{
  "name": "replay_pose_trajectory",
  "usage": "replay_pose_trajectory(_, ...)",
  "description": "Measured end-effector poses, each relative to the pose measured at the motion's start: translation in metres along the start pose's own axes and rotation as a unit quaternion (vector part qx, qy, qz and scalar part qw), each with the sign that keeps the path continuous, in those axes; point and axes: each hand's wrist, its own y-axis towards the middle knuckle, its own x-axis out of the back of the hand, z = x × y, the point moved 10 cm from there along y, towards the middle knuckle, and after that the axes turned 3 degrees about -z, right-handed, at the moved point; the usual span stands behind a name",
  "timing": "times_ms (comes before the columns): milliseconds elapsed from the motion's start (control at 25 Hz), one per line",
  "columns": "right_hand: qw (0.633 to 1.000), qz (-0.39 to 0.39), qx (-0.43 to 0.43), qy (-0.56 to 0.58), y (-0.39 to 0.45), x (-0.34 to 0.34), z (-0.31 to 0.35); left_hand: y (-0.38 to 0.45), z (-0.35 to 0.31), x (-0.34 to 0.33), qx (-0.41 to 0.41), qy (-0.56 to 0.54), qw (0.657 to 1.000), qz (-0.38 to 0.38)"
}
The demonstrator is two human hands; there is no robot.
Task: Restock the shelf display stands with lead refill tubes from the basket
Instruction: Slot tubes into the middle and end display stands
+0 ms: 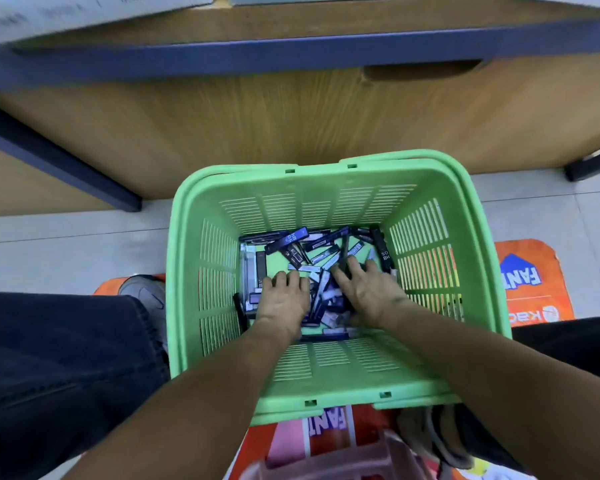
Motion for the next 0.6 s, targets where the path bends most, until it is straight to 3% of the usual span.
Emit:
replay_pose_trajectory(160,0.979,-0.062,-0.076,0.176,0.018,0.024,-0.014,0.01,0.022,0.004,0.09,-0.109,0.99,-0.012)
replay_pose_trajectory(280,0.96,-0.048,-0.096,0.259,0.02,0.023,-0.028,0.011,0.03,-0.005,0.134,-0.191,0.972,-0.003)
replay_pose_trajectory(480,0.993,-0.036,-0.091,0.062,0.008,0.03,-0.042,0.006,0.036,-0.011,0.184,-0.285,0.941,-0.008)
replay_pose_trajectory(600,0.99,-0.033,-0.093,0.096,0.011,0.028,-0.033,0.006,0.036,-0.006,0.182,-0.3,0.936,-0.027)
